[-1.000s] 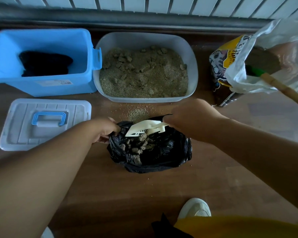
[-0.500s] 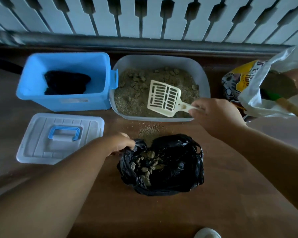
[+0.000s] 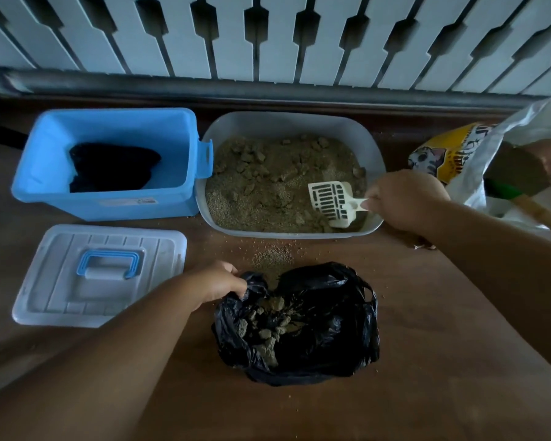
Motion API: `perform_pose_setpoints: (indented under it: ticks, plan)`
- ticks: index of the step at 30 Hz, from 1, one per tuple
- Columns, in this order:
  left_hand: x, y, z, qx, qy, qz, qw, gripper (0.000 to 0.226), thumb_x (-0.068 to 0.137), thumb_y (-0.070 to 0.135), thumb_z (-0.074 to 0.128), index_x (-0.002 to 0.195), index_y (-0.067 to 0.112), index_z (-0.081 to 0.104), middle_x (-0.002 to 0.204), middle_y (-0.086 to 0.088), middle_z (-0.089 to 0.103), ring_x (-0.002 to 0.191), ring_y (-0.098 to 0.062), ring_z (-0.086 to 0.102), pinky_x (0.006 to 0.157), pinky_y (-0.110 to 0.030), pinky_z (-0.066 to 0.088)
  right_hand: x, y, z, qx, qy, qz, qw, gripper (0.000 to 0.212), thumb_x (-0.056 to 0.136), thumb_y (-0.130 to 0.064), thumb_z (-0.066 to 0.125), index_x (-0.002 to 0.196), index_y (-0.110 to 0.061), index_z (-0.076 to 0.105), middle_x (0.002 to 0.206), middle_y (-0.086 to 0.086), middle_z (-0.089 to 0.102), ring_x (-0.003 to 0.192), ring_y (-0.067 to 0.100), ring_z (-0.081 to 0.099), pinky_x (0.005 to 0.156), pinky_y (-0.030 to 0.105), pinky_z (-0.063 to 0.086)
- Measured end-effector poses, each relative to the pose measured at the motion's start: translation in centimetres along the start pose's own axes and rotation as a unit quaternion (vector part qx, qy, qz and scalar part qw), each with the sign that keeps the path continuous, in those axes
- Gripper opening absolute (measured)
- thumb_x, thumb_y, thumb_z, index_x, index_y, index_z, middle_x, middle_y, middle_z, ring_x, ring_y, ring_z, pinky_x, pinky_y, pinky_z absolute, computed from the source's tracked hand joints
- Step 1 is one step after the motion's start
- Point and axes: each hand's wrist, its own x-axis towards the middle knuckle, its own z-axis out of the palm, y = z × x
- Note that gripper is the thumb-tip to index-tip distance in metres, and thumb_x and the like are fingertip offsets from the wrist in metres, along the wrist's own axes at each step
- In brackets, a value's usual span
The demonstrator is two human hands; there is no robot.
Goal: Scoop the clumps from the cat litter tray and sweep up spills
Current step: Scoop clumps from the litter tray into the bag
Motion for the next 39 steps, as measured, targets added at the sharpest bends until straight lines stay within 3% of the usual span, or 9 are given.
perform_pose_setpoints:
  ticks: [2,5,8,11,15,19,23,33,39]
  plan:
    - [0.2,-0.1,0.1,0.004,0.006,0.005,1.0,0.06,0.082,0.018,0.07,0.139,0.014,0.053,0.122,-0.005,0.051,0.115,-0.023,0.05,0.094,-0.033,0.044,0.9,0.6,0.5,0.103,-0.042,0.011,0.994,0.033,0.098,-0.04,0.058,0.071,-0.025,0.071,0.072,-0.005,0.068,0.071,0.016,0.062,0.06,0.031,0.046]
    - [0.5,-0.3,0.3,0.008,0.009,0.01,1.0,0.056,0.083,0.016,0.068,0.137,0.014,0.054,0.121,-0.004,0.051,0.112,-0.022,0.049,0.095,-0.034,0.043,2.1,0.5,1.6,0.222,-0.098,0.025,0.97,0.021,0.096,-0.036,0.063,0.09,-0.022,0.077,0.081,0.002,0.074,0.07,0.016,0.065,0.066,0.032,0.054]
    - [0.8,-0.4,0.4,0.006,0.008,0.01,1.0,0.059,0.082,0.016,0.068,0.139,0.015,0.054,0.125,-0.005,0.051,0.114,-0.022,0.049,0.09,-0.031,0.043,2.4,-0.5,4.2,0.384,-0.16,0.081,0.906,0.017,0.098,-0.029,0.062,0.104,-0.017,0.073,0.066,0.007,0.066,0.051,0.016,0.054,0.049,0.024,0.044]
    - [1.0,-0.4,0.4,0.004,0.009,0.011,1.0,0.058,0.084,0.015,0.067,0.14,0.015,0.052,0.125,-0.006,0.049,0.111,-0.021,0.047,0.089,-0.03,0.04,2.1,-1.2,6.6,0.516,-0.171,0.131,0.829,0.021,0.098,-0.026,0.062,0.111,-0.011,0.069,0.061,0.004,0.059,0.046,0.012,0.047,0.045,0.021,0.037]
    - [1.3,-0.1,0.4,0.01,-0.005,0.004,1.0,0.047,0.083,0.016,0.067,0.129,0.017,0.058,0.122,-0.004,0.053,0.111,-0.023,0.051,0.084,-0.032,0.042,1.2,-1.5,7.4,0.585,-0.15,0.129,0.786,0.025,0.098,-0.034,0.06,0.109,-0.013,0.068,0.062,0.0,0.058,0.048,0.008,0.046,0.046,0.023,0.037]
    - [1.3,0.4,0.2,0.001,-0.016,-0.002,1.0,0.027,0.078,0.016,0.065,0.105,0.019,0.066,0.113,-0.009,0.063,0.101,-0.024,0.056,0.07,-0.031,0.04,-0.7,-2.0,7.3,0.614,-0.113,0.108,0.774,0.024,0.098,-0.038,0.059,0.106,-0.019,0.071,0.06,-0.001,0.057,0.049,0.009,0.046,0.048,0.024,0.039]
    - [1.2,0.3,0.2,-0.007,-0.015,0.001,1.0,0.023,0.075,0.017,0.066,0.098,0.017,0.068,0.112,-0.012,0.066,0.093,-0.023,0.056,0.07,-0.031,0.039,-2.2,-2.0,7.1,0.645,-0.087,0.119,0.75,0.023,0.096,-0.039,0.062,0.109,-0.023,0.072,0.06,0.0,0.058,0.048,0.008,0.045,0.048,0.025,0.039]
    - [1.2,-0.7,0.3,-0.024,0.02,-0.007,0.999,0.03,0.079,0.036,0.078,0.099,0.021,0.062,0.111,-0.003,0.062,0.097,-0.017,0.055,0.071,-0.029,0.039,-3.5,-1.7,6.1,0.682,-0.095,0.112,0.717,0.026,0.098,-0.034,0.061,0.11,-0.014,0.073,0.06,0.002,0.054,0.046,0.009,0.041,0.048,0.025,0.034]
    - [1.1,-1.0,0.4,-0.026,0.023,-0.014,0.999,0.031,0.076,0.033,0.08,0.097,0.019,0.062,0.111,-0.006,0.063,0.098,-0.021,0.056,0.074,-0.031,0.041,-4.3,-2.5,5.6,0.665,-0.101,0.098,0.734,0.023,0.097,-0.033,0.062,0.105,-0.016,0.075,0.059,0.002,0.054,0.044,0.008,0.042,0.045,0.022,0.036]
